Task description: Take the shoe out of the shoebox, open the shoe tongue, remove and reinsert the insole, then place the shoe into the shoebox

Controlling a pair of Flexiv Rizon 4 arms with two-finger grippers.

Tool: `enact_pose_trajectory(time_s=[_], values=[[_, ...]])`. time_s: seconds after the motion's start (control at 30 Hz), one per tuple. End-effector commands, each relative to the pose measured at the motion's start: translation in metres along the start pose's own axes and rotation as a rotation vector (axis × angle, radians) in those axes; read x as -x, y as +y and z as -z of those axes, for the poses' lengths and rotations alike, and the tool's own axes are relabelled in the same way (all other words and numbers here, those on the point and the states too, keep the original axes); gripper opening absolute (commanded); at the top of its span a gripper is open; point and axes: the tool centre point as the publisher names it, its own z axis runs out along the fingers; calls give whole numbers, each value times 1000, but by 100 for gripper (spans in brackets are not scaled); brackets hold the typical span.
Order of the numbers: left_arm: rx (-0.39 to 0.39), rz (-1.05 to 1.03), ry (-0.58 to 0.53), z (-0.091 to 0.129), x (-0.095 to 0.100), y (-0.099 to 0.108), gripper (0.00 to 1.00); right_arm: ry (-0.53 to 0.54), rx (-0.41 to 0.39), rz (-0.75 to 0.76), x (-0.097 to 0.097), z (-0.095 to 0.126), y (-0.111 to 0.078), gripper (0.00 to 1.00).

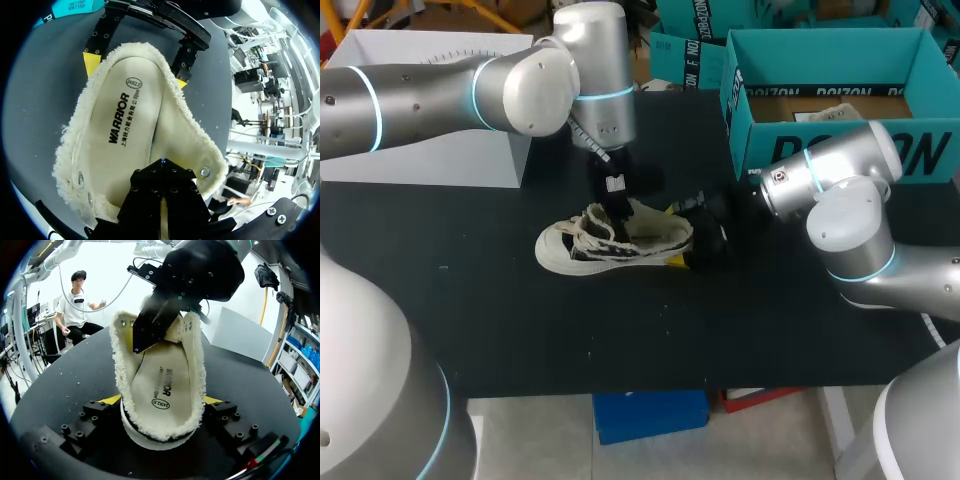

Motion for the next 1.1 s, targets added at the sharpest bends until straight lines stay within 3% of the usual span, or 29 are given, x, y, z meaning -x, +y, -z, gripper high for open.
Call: enact_pose_trajectory(time_s=[0.03,0.6,1.1], values=[[-10,3,-4,-13,5,4,0,-1,-2,-2,1,-5,-3,0],[-22,20,-30,-25,17,3,0,-1,-2,-2,1,-5,-3,0],[-22,13,-27,-30,17,1,0,-1,-2,-2,1,-5,-3,0]])
